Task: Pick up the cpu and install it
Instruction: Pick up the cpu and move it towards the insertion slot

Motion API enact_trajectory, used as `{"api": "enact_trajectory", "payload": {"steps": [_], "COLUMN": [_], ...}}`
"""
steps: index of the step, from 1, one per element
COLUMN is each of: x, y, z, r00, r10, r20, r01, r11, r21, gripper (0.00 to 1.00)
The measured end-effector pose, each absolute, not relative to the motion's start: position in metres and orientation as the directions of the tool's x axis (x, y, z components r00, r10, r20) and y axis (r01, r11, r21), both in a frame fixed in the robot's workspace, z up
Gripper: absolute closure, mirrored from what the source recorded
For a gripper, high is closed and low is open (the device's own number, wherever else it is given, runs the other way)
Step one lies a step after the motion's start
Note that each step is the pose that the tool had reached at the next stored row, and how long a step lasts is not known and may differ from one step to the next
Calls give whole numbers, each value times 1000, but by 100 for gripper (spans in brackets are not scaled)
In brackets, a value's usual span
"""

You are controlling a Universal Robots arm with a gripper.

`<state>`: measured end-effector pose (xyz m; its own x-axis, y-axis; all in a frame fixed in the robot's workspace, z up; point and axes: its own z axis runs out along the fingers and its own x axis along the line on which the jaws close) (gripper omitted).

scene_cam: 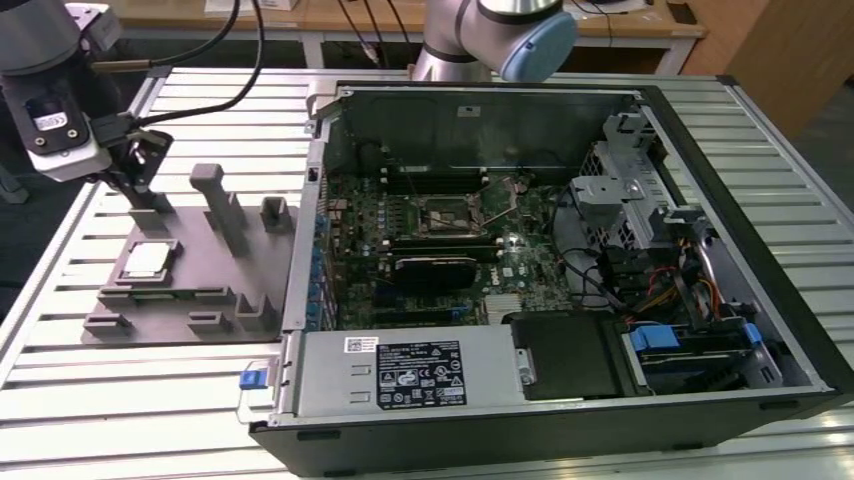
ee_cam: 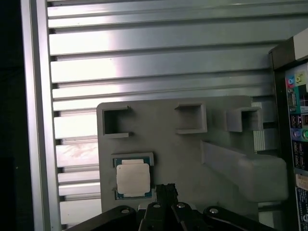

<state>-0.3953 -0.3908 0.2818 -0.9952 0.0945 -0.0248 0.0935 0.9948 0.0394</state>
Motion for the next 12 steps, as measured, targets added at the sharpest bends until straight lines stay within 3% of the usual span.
{"api": "enact_trajectory", "payload": {"steps": [12], "x": [-402], "y": [-391], "z": [266], "r00": [-995], "r10": [95], "r20": [-25], "r01": [94], "r11": [995], "r21": [40], "gripper": [89]}}
